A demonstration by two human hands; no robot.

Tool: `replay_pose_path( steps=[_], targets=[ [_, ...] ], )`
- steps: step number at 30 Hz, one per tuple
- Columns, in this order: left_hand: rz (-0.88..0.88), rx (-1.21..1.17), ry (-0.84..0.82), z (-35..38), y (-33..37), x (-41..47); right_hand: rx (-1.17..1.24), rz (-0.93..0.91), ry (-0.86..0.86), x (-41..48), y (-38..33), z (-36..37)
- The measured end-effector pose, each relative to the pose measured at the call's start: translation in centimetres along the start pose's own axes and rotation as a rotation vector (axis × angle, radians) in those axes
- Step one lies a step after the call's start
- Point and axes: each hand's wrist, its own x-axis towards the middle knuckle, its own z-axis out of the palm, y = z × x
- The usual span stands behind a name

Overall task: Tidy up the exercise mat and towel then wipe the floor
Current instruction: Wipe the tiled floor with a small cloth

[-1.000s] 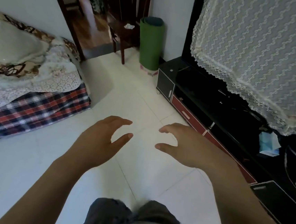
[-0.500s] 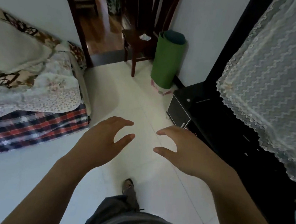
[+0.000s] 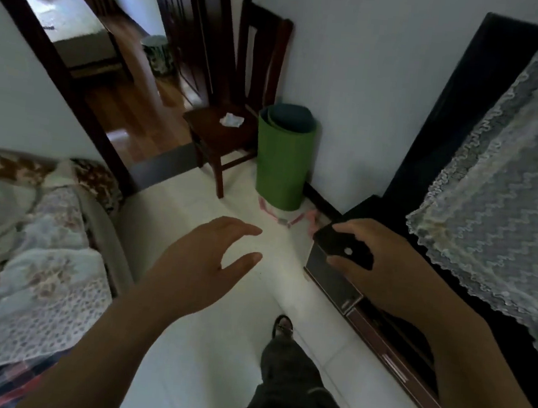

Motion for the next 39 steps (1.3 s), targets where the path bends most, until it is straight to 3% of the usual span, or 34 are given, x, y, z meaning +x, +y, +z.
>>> replay_pose_path(
  steps=[4, 10, 19, 30, 39],
  targets=[
    [-0.031, 0.038, 0.016, -1.9, -4.9, 9.7, -0.050, -0.033, 0.023, 11.9, 1.4, -0.7],
    [-0.193, 0.072, 0.086, -6.9, -12.7, 20.7, -0.062, -0.241, -0.200, 31.1, -2.3, 0.6],
    [-0.452, 0.049, 0.198, -13.3, -27.8, 29.1, -0.122, -0.440, -0.427, 52.8, -8.7, 6.6],
    [-0.293, 0.142, 0.144, -26.3, -46.2, 47.9, -0.090, -0.355, -0.313, 77.2, -15.6, 10.1],
    [-0.174, 0.149, 0.036, -28.8, -55.0, 64.0, -0.025, -0.268, -0.265, 92.5, -12.9, 10.4]
  ],
)
